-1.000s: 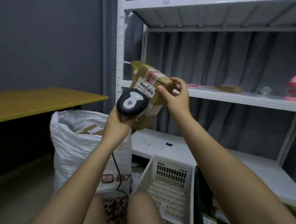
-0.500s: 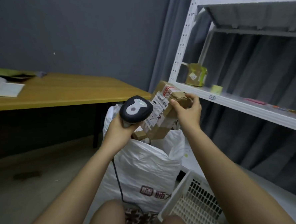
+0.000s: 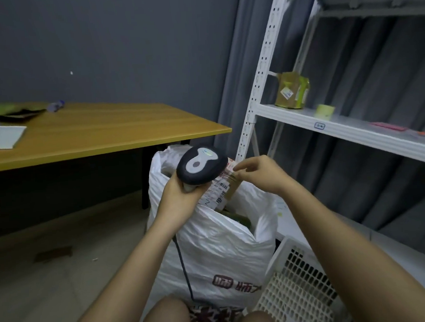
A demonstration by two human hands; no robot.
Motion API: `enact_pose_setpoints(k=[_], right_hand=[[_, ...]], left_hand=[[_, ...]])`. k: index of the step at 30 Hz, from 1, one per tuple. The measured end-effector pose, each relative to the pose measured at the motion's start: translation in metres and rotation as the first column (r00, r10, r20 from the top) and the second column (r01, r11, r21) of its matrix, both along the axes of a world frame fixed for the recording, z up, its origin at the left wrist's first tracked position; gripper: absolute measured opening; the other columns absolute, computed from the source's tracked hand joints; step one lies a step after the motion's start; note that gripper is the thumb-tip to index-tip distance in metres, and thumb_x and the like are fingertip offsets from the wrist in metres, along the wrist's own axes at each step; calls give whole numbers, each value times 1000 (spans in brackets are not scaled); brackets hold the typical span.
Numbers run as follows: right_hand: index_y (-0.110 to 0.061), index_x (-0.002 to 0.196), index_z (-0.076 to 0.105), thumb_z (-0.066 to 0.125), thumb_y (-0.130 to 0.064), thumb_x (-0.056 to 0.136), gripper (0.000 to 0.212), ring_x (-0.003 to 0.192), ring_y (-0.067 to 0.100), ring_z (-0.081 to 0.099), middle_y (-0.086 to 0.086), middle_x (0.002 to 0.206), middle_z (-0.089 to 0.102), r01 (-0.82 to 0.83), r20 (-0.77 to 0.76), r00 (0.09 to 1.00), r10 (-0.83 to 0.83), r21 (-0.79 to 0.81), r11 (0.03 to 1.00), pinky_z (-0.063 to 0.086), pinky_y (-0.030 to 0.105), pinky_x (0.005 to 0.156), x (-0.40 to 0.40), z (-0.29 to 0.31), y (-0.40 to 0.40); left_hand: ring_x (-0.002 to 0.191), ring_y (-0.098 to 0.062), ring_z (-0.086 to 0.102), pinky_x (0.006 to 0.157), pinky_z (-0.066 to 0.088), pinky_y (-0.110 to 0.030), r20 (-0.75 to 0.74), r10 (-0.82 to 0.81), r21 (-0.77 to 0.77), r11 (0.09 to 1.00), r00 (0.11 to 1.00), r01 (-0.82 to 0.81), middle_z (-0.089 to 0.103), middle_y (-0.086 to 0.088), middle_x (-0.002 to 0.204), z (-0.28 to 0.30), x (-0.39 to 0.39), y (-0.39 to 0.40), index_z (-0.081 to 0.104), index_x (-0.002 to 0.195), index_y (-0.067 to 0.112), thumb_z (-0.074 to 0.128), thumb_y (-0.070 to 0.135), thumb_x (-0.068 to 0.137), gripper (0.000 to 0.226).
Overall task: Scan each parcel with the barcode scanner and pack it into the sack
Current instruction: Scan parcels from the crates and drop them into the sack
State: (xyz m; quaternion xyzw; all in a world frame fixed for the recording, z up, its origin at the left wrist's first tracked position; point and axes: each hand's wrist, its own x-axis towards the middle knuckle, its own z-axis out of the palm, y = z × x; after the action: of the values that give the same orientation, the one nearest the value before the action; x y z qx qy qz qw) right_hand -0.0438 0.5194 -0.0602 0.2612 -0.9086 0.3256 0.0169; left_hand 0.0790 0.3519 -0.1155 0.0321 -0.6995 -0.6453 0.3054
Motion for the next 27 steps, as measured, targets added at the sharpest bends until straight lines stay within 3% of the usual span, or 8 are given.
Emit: enact_pose_setpoints(k=[4, 8, 12, 14, 17, 21, 25, 27], right_hand=[[-23, 103, 73, 70, -24, 87, 16, 105, 12, 63, -11, 105, 69, 42, 14, 999, -41, -110, 993, 51, 34, 93, 11, -8, 31], [-18, 138, 50, 70, -27, 87, 55, 125, 19, 50, 1, 140, 51, 166, 44, 986, -162, -97, 981, 44, 36, 101, 10, -18, 54], [-9, 152, 25, 66, -36, 90, 79, 137, 30, 39, 11, 155, 31, 326, 267, 916, -299, -61, 943, 39, 42, 106, -2, -25, 53], [-4, 150, 25, 63, -38, 92, 76, 133, 34, 42, 14, 152, 35, 413, 347, 859, -376, -37, 910, 43, 44, 100, -10, -26, 47], [1, 137, 43, 67, -31, 90, 61, 117, 36, 55, 17, 135, 52, 499, 457, 782, -424, -51, 865, 50, 42, 91, -21, -40, 40], [-6, 126, 57, 67, -4, 85, 43, 112, 27, 59, 14, 128, 60, 543, 222, 835, -503, -192, 818, 46, 29, 89, -41, -46, 37], [-13, 105, 69, 58, 3, 85, 28, 86, 16, 60, 5, 100, 68, 373, -143, 880, -452, -380, 846, 44, 23, 74, -34, -16, 47], [-15, 100, 69, 56, 2, 85, 26, 88, 18, 62, 3, 98, 69, 400, -145, 863, -484, -388, 830, 45, 24, 75, -29, -24, 63]], left_hand=[[85, 19, 50, 67, 39, 3, -9, -30, -41, 999, 1000, 29, 56, 27, 96, 5, 3, 22, 53, 107, 34, 76, 14, 80, 41], [88, 14, 52, 70, 40, -1, -11, -59, -36, 998, 998, 58, 57, 26, 97, 5, 8, 36, 53, 109, 33, 76, 14, 80, 42], [85, 14, 50, 67, 38, 1, -3, -46, -25, 999, 999, 46, 56, 25, 95, 3, 13, 36, 52, 108, 32, 73, 12, 82, 40], [85, 12, 51, 67, 38, 0, 1, -24, -13, 1000, 1000, 24, 57, 22, 97, 2, 14, 32, 53, 111, 29, 74, 12, 82, 40], [96, 0, 56, 73, 40, -7, 16, 7, 5, 1000, 1000, -7, 61, 12, 107, -5, 11, 26, 56, 121, 22, 75, 13, 80, 46], [98, 0, 53, 70, 40, -2, 15, 0, -5, 1000, 1000, 0, 60, 12, 108, -10, 12, 19, 54, 124, 21, 75, 13, 80, 50], [94, 4, 54, 72, 39, -2, 18, 24, 3, 1000, 1000, -25, 59, 16, 104, -10, 8, 17, 55, 118, 25, 76, 16, 80, 44], [91, 7, 55, 72, 40, -4, 20, 13, 18, 1000, 1000, -13, 60, 19, 100, -9, 6, 21, 55, 113, 27, 75, 15, 80, 40]])
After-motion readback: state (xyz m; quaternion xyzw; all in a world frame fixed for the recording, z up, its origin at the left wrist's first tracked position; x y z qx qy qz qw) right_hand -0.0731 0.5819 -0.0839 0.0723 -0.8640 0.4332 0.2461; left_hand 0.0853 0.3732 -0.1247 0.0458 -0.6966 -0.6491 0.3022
